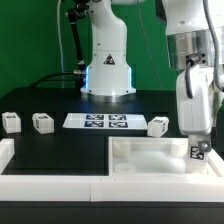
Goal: Assemble square table
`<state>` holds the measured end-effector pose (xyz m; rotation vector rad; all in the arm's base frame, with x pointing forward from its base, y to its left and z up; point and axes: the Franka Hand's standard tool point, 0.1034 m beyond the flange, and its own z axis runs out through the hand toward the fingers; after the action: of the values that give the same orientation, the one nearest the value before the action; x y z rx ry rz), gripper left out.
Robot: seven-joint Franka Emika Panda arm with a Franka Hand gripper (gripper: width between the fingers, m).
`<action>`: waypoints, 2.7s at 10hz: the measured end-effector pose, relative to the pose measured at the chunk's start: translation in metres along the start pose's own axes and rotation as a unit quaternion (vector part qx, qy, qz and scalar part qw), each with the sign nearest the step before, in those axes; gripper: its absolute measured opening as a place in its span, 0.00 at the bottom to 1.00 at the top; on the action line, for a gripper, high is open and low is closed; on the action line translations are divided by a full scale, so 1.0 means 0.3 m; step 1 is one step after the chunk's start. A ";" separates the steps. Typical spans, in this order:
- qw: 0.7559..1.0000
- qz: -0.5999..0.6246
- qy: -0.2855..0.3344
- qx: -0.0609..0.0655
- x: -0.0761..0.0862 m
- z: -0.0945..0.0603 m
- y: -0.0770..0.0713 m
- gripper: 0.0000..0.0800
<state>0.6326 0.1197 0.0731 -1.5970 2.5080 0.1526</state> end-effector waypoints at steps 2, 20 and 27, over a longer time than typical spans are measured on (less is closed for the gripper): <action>1.000 -0.019 -0.005 0.004 -0.012 -0.037 0.002 0.78; 0.992 -0.125 -0.018 0.020 0.089 -0.177 0.124 0.81; 0.925 -0.379 -0.008 0.019 0.226 -0.154 0.216 0.81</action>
Offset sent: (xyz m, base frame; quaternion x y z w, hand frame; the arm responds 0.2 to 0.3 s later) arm -0.0175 -0.0139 0.0479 0.0306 -0.0276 -0.0239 0.9989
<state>0.5418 0.0789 0.1053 -2.3800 1.6864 0.0147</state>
